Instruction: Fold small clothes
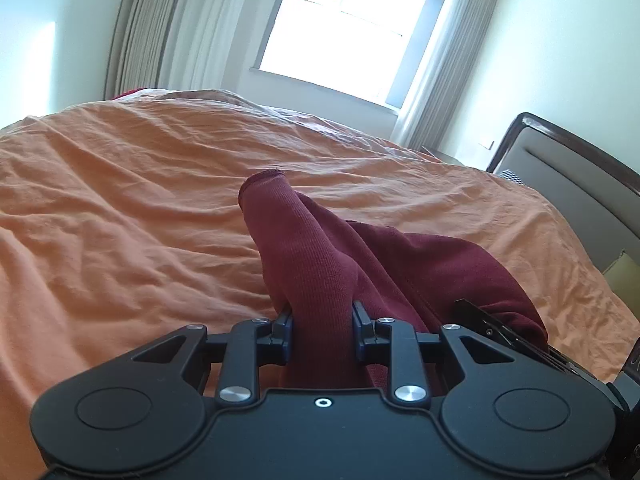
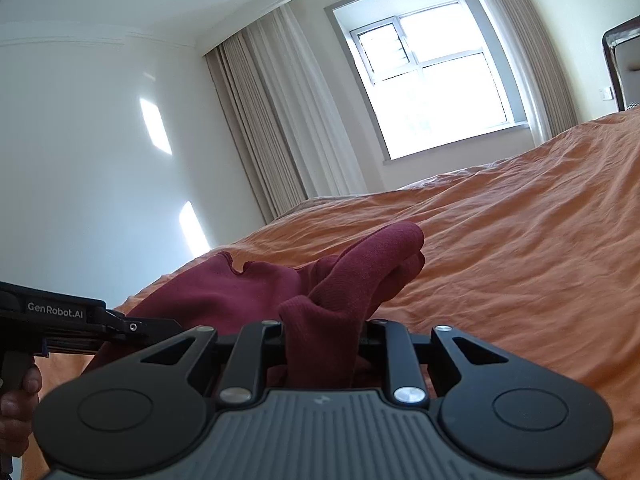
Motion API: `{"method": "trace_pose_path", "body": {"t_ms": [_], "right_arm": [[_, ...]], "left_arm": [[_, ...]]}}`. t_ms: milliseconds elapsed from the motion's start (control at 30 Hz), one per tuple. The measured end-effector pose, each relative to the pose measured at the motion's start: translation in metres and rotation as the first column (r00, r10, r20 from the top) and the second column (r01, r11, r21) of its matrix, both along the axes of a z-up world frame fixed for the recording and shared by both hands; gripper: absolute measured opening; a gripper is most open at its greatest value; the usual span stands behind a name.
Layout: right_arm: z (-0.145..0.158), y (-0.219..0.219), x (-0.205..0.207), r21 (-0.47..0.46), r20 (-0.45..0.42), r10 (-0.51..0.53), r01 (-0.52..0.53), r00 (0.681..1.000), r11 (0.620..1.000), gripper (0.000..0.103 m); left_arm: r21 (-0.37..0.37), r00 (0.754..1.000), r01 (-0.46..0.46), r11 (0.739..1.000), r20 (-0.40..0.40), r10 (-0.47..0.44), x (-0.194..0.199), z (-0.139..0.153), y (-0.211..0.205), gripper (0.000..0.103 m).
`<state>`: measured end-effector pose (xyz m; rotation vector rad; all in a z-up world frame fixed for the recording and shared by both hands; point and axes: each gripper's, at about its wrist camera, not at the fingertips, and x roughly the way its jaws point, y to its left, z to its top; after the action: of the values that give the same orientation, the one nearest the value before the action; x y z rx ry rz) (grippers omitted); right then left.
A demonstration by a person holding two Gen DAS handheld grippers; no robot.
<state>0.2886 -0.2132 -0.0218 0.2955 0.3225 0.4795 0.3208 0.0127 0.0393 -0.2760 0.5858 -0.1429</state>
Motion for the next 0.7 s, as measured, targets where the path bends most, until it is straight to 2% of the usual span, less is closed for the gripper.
{"method": "trace_pose_path", "body": {"t_ms": [167,500,700], "right_arm": [[-0.011,0.017,-0.001,-0.028,-0.02,0.007,-0.007,1.0,1.0,0.023],[-0.017,0.013,0.006,-0.009,-0.069,-0.018,0.018,0.997,1.0,0.025],[-0.019,0.011,0.01,-0.018,-0.095,-0.05,0.049,0.994,0.999,0.038]], "left_arm": [[-0.024,0.999,-0.031,0.999,-0.038,0.03,0.002,-0.015,0.024,0.029],[-0.089,0.998,-0.047,0.995,-0.056,0.042,0.001,-0.037,0.037,0.031],[-0.105,0.996,-0.062,0.993,-0.071,0.054,0.0,-0.044,0.04,0.043]]}}
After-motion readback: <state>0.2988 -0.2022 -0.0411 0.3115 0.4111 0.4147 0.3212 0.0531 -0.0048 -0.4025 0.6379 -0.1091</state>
